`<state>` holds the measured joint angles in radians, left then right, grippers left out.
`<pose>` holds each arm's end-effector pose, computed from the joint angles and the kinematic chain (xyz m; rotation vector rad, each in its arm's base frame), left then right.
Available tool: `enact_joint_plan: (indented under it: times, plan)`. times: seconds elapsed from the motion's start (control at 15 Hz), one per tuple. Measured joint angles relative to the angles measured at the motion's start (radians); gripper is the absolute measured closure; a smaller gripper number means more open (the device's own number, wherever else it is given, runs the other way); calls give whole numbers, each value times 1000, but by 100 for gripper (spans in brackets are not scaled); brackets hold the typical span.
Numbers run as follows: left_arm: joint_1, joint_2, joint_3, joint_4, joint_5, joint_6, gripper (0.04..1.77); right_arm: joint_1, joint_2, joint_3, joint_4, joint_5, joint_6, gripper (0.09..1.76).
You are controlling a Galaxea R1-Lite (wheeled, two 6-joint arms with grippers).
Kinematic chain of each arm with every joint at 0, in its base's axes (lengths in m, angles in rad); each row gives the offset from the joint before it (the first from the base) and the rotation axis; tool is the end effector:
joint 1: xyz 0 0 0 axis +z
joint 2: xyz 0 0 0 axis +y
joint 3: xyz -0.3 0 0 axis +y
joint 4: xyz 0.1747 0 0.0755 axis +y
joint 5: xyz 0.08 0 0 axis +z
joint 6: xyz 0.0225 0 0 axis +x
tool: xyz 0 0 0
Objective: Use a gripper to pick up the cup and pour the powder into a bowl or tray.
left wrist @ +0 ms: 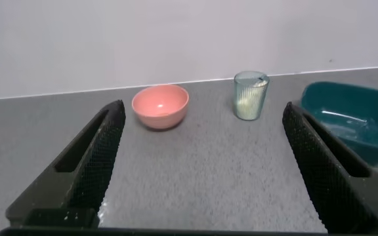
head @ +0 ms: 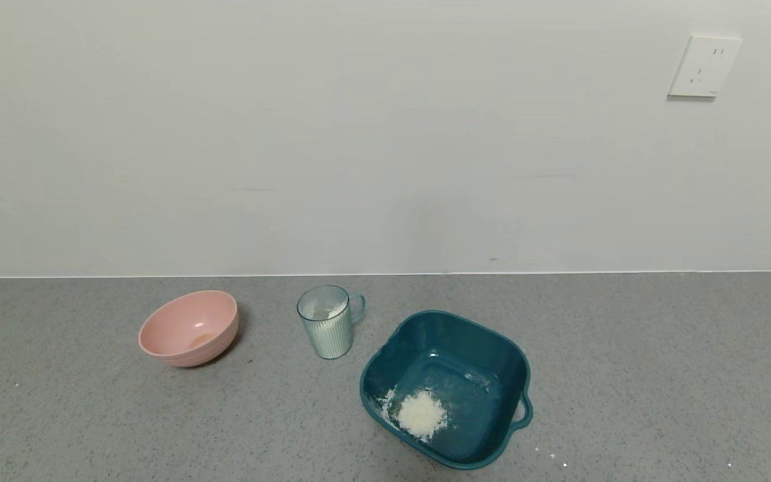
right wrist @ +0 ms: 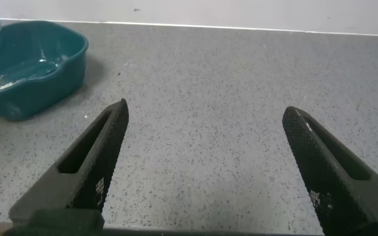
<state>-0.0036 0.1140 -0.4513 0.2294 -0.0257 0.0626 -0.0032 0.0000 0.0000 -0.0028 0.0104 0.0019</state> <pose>-0.0563 -0.0004 0.1742 0.0637 -0.1088 -0.0259 -0.0228 0.0003 0.0758 0.0019 -0.0028 0.0072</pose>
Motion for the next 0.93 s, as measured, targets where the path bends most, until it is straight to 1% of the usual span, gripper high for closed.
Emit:
enact_joint_plan:
  times: [0.13,0.2,0.4,0.73,0.8,0.93]
  plan:
    - [2,-35,91,-89,-13,2,9,0,0,0,0,0,0,14]
    - [2,-50,138,-115,-15,4,9,0,0,0,0,0,0,14]
    - [2,-85,243,-140,-17,6,9,0,0,0,0,0,0,14]
    - [2,-111,400,-266,-5,37,9,0,0,0,0,0,0,14]
    - [2,-112,426,-264,-4,59,9,0,0,0,0,0,0,14]
    - [2,-113,445,-230,-3,63,9,0,0,0,0,0,0,14]
